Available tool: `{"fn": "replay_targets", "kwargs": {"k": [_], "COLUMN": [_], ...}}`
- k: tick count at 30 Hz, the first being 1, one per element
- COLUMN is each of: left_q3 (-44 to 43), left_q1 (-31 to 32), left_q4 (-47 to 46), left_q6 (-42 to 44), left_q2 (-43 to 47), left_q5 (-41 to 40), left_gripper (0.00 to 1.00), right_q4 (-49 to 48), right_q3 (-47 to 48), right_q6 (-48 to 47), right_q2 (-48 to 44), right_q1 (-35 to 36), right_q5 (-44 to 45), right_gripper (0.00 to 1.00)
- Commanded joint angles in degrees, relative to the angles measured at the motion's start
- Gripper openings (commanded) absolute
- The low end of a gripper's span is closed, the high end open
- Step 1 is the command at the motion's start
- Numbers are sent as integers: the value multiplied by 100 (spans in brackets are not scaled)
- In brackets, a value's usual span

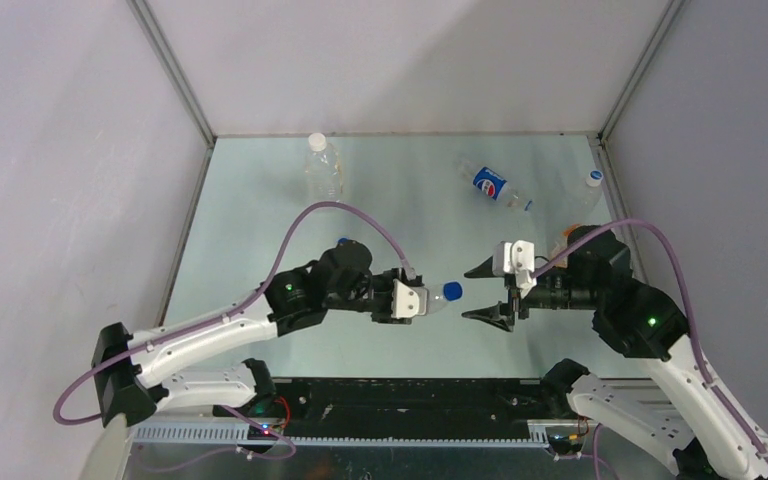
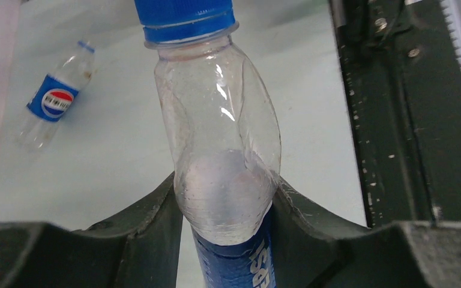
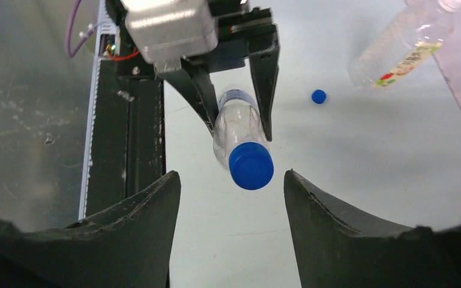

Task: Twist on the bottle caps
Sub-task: Screw the bottle cap onto the plastic bottle.

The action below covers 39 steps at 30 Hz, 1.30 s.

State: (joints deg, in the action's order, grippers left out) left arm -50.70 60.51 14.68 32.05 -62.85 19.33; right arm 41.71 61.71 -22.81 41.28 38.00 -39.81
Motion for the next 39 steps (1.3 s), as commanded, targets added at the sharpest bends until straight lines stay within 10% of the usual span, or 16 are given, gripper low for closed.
{"fn": "replay_targets", "kwargs": {"k": [1, 18, 24, 34, 39], "left_q3": [-355, -591, -412, 424, 579], "left_q1": [-39, -39, -33, 935, 1456], "left_q4": [263, 183, -333, -2026, -2673], "left_q6": [26, 0, -209, 43, 553], "left_q2": [2, -174, -52, 158, -300], "left_q5": [854, 953, 467, -3558, -5105], "left_gripper": [0, 0, 0, 0, 0], "right_q4": [167, 247, -29, -365, -275], "right_q3": [74, 78, 77, 74, 65], "right_q6": [-729, -469, 732, 6216, 7073], "right_q2": [178, 636, 756, 649, 707], "right_q1": [-22, -36, -23, 368, 675], "right_q5": [-643, -673, -205, 2708, 3491], "right_gripper": [64, 42, 1, 0, 0]}}
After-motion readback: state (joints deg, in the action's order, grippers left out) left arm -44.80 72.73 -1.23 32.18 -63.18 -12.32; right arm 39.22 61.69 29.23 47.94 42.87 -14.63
